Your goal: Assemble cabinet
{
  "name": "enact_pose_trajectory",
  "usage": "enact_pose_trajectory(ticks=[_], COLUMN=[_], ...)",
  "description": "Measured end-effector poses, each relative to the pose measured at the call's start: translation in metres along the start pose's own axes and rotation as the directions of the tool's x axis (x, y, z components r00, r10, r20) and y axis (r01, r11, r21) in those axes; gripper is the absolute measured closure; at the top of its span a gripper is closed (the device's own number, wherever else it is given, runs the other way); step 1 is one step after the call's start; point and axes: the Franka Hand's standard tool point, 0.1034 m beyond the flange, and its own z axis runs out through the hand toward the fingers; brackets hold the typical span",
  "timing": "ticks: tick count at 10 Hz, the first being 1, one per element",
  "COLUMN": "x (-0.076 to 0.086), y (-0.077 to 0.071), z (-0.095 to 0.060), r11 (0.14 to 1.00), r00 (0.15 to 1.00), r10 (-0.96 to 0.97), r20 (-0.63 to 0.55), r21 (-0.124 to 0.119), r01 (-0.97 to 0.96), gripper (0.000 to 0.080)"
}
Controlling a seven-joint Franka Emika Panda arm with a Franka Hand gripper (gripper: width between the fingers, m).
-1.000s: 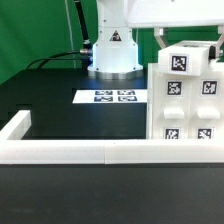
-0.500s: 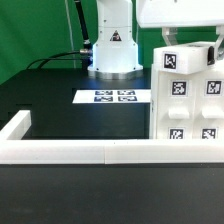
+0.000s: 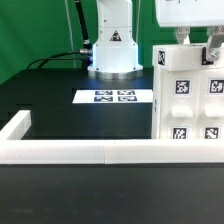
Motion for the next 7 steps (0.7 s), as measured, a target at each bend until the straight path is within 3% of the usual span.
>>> enact_pose_trajectory(ticks=[2, 6, 7], x=[-0.0001, -0.0013, -0.0018], y=[0.0019, 0.0010, 0.0019], z=[0.0007, 0.0008, 0.0005], r11=[0.971, 0.915, 0.850], r00=[0.971, 0.914, 0.849], r10=[0.237, 0.404, 0.526], r20=[0.016, 0.032, 0.043], r21=[0.004, 0.000, -0.008], r01=[-0.237, -0.404, -0.527], gripper=[0.0246, 0.0247, 0.0247])
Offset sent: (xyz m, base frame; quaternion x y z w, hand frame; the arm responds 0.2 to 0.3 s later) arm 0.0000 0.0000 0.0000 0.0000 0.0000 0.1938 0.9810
